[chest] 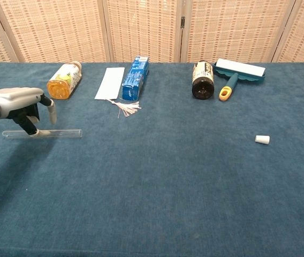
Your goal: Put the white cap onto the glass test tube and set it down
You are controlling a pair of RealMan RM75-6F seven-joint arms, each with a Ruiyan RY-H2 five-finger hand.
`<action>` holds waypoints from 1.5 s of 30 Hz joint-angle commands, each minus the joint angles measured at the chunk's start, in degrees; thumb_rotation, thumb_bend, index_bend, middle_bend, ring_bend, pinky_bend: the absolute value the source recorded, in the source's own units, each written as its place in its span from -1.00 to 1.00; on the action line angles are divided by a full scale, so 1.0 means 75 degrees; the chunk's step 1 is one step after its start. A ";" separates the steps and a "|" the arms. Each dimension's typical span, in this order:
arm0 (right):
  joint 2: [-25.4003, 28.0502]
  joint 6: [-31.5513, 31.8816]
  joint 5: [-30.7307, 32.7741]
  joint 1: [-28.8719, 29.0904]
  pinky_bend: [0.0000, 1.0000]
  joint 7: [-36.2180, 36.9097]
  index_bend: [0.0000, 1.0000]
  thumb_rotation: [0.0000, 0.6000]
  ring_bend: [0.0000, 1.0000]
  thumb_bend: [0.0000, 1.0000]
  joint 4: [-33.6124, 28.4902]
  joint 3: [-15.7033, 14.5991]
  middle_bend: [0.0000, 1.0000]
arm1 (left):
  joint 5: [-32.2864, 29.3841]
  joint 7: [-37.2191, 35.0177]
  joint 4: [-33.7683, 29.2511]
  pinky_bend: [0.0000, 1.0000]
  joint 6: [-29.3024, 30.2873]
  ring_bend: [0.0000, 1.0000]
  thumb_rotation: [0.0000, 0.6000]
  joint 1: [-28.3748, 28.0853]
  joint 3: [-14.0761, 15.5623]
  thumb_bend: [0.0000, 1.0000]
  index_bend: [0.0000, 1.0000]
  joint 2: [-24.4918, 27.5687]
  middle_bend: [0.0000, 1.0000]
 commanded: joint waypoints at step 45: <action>0.0041 0.0023 0.0110 -0.0099 -0.66 0.0046 -0.80 1.00 -0.71 -0.35 0.0020 -0.0051 -0.60 | -0.1174 0.0624 0.0769 1.00 -0.0058 1.00 1.00 -0.0484 0.0219 -0.42 -0.07 -0.0494 1.00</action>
